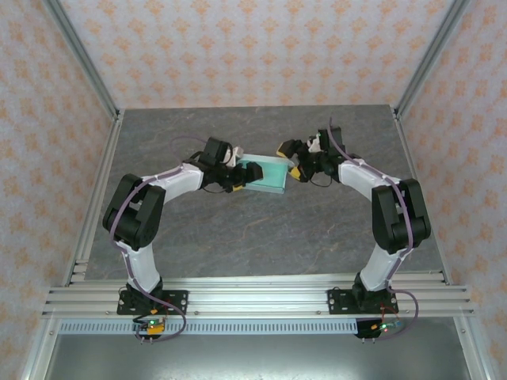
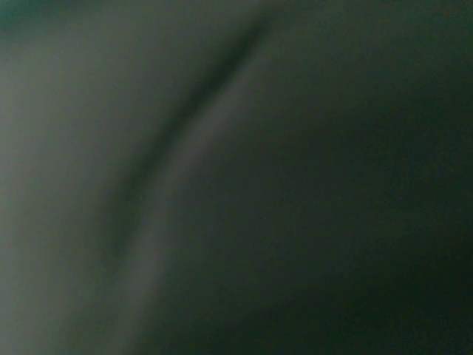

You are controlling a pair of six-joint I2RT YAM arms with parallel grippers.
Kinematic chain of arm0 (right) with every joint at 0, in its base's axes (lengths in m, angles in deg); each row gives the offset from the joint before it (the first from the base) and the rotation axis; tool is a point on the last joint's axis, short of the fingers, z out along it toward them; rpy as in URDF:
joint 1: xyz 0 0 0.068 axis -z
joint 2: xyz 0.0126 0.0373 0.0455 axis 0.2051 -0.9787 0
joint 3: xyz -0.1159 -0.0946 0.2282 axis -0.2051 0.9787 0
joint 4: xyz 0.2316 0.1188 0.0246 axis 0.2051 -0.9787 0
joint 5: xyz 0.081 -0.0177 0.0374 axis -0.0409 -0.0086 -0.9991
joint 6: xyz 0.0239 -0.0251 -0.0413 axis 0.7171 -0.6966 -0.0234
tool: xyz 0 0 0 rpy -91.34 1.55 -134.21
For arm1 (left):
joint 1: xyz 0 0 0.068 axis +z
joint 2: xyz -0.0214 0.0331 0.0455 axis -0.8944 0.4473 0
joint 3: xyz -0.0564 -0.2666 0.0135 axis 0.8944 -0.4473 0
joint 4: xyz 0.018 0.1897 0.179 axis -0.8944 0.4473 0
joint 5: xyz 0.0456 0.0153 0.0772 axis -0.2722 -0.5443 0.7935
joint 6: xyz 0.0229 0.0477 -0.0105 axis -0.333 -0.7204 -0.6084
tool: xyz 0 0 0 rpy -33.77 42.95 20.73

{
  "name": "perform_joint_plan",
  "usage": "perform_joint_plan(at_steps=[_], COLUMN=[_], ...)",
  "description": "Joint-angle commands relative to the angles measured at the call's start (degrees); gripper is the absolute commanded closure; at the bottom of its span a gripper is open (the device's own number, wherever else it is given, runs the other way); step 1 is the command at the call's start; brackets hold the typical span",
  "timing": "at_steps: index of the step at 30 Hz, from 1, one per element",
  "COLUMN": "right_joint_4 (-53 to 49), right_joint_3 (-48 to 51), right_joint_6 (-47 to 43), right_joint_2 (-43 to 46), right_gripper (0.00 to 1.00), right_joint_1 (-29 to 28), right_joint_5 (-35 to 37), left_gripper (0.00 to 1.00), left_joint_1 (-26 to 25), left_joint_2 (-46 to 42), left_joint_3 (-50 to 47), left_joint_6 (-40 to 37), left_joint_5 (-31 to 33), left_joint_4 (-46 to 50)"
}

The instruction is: Fold the paper box

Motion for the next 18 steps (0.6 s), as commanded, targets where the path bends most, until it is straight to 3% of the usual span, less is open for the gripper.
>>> perform_joint_plan(at_steps=[1, 6, 11, 15, 18], right_joint_4=[-2.07, -7.65, -15.78, -25.22, -22.19], right_joint_3=[1.08, -0.15, -5.32, -11.98, -12.03], right_joint_6=[-2.08, -3.81, -4.93, 0.76, 8.57], right_joint_2=[2.8, 6.89, 8.37, 2.78, -1.09], right_gripper=[0.15, 0.12, 0.07, 0.07, 0.07], right_joint_1=[-0.33, 0.08, 2.16, 4.05, 4.08], right_joint_5=[1.48, 4.94, 7.27, 4.68, -1.6], left_gripper=[0.11, 0.09, 0.0, 0.0, 0.0], left_joint_1=[-0.43, -0.02, 2.65, 6.45, 7.28], left_joint_2=[-4.07, -11.27, -18.99, -18.19, -11.24], left_joint_3=[-1.6, -1.16, 3.65, 6.86, 12.61], left_joint_6=[1.21, -1.08, -7.66, -2.9, 2.19], left_joint_5=[-1.2, -1.04, 8.6, 15.76, 9.24], left_joint_4=[-4.0, 0.38, 12.21, 13.5, 11.79])
